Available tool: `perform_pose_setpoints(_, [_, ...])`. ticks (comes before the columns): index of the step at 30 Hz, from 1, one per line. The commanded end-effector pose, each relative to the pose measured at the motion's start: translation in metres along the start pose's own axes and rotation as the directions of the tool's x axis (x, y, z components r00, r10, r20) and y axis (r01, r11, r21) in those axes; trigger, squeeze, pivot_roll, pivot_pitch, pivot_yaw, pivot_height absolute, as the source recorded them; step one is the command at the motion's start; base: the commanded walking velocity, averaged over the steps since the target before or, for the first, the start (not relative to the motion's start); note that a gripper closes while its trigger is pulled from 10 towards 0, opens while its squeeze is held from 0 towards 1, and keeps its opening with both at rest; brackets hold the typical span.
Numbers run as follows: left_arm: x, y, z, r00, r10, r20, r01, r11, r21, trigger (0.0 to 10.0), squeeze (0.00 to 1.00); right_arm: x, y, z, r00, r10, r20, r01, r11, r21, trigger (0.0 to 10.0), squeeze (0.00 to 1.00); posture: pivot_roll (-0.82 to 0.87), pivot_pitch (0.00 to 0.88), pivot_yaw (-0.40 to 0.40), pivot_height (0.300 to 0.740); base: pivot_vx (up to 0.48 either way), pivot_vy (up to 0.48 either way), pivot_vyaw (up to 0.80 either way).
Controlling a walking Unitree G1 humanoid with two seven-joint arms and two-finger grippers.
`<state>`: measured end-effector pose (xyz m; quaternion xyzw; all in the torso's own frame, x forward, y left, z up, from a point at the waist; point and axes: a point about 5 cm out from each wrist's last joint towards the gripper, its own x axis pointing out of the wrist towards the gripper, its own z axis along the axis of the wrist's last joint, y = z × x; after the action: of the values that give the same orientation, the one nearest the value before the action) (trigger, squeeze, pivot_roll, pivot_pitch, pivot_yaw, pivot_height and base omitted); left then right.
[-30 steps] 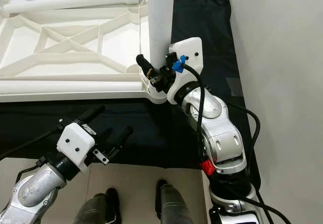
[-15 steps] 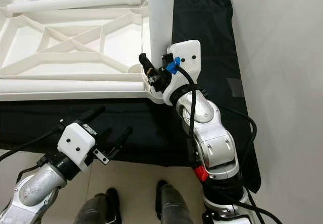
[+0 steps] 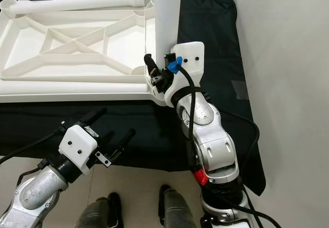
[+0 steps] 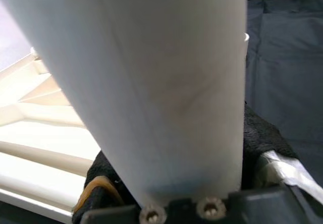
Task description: Building children table
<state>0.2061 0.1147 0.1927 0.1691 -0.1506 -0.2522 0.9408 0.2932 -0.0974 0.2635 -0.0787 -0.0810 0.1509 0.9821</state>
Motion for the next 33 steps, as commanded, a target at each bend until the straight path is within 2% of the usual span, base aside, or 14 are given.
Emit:
perform_pose_setpoints(1, [-0.003,-0.001,-0.004,1.000,-0.006,-0.019,0.006,1.000,0.006,10.0,0.00,-0.002,0.005,-0.045,0.970,0.009,-0.244,-0.002,1.000,0.027,10.0,0.00,-0.04,0.321,-0.025,0.740,0.000,0.000,0.00])
perform_pose_setpoints(7, [-0.002,0.011,0.001,0.998,0.058,-0.005,-0.058,0.997,0.055,10.0,0.00,-0.002,0.007,-0.045,0.970,0.008,-0.241,-0.001,0.999,0.032,10.0,0.00,-0.03,0.311,-0.023,0.740,0.000,0.000,0.00])
perform_pose_setpoints(9, [0.003,0.031,0.011,0.991,0.126,0.033,-0.128,0.988,0.086,10.0,0.00,-0.001,0.008,-0.045,0.971,0.009,-0.239,-0.001,0.999,0.035,10.0,0.00,-0.03,0.303,-0.024,0.740,0.000,0.000,0.00])
perform_pose_setpoints(10, [0.003,0.031,0.011,0.991,0.126,0.033,-0.128,0.988,0.086,10.0,0.00,-0.001,0.008,-0.045,0.971,0.009,-0.239,-0.001,0.999,0.035,10.0,0.00,-0.03,0.303,-0.024,0.740,0.000,0.000,0.00])
perform_pose_setpoints(12, [0.010,0.047,0.023,0.984,0.159,0.082,-0.166,0.982,0.091,10.0,0.00,0.000,0.009,-0.044,0.971,0.010,-0.238,-0.002,0.999,0.036,10.0,0.00,-0.03,0.303,-0.024,0.740,0.000,0.000,0.00])
perform_pose_setpoints(13, [0.010,0.047,0.023,0.984,0.159,0.082,-0.166,0.982,0.091,10.0,0.00,0.000,0.009,-0.044,0.971,0.010,-0.238,-0.002,0.999,0.036,10.0,0.00,-0.03,0.303,-0.024,0.740,0.000,0.000,0.00])
perform_pose_setpoints(15, [0.026,0.064,0.053,0.969,0.142,0.201,-0.154,0.987,0.047,10.0,0.00,0.001,0.010,-0.043,0.972,0.014,-0.233,-0.005,0.999,0.039,10.0,0.00,-0.02,0.298,-0.023,0.740,0.000,0.000,0.00])
perform_pose_setpoints(16, [0.026,0.064,0.053,0.969,0.142,0.201,-0.154,0.987,0.047,10.0,0.00,0.001,0.010,-0.043,0.972,0.014,-0.233,-0.005,0.999,0.039,10.0,0.00,-0.02,0.298,-0.023,0.740,0.000,0.000,0.00])
perform_pose_setpoints(18, [0.038,0.070,0.077,0.951,0.095,0.296,-0.096,0.995,-0.012,10.0,0.00,0.001,0.011,-0.042,0.973,0.015,-0.230,-0.006,0.999,0.040,10.0,0.00,-0.02,0.298,-0.023,0.740,0.000,0.000,0.00])
perform_pose_setpoints(22, [0.049,0.071,0.095,0.925,0.023,0.380,0.003,0.998,-0.069,10.0,0.00,0.002,0.011,-0.042,0.973,0.015,-0.229,-0.006,0.999,0.042,10.0,0.00,-0.02,0.299,-0.028,0.740,0.000,0.000,0.00])
perform_pose_setpoints(24, [0.064,0.076,0.108,0.892,-0.035,0.450,0.103,0.986,-0.128,10.0,0.00,0.003,0.012,-0.042,0.974,0.018,-0.227,-0.007,0.999,0.046,10.0,0.00,-0.02,0.298,-0.028,0.740,0.000,0.000,0.00])
perform_pose_setpoints(28, [0.072,0.079,0.113,0.880,-0.073,0.469,0.156,0.978,-0.140,10.0,0.00,0.003,0.013,-0.041,0.974,0.019,-0.225,-0.008,0.999,0.049,10.0,0.00,-0.02,0.298,-0.027,0.740,0.000,0.000,0.00])
perform_pose_setpoints(32, [0.090,0.078,0.144,0.815,-0.229,0.532,0.328,0.940,-0.098,10.0,0.00,0.004,0.017,-0.040,0.975,0.024,-0.219,-0.011,0.998,0.057,10.0,0.00,-0.02,0.297,-0.025,0.740,0.000,0.000,0.00])
perform_pose_setpoints(33, [0.090,0.078,0.144,0.815,-0.229,0.532,0.328,0.940,-0.098,10.0,0.00,0.004,0.017,-0.040,0.975,0.024,-0.219,-0.011,0.998,0.057,10.0,0.00,-0.02,0.297,-0.025,0.740,0.000,0.000,0.00])
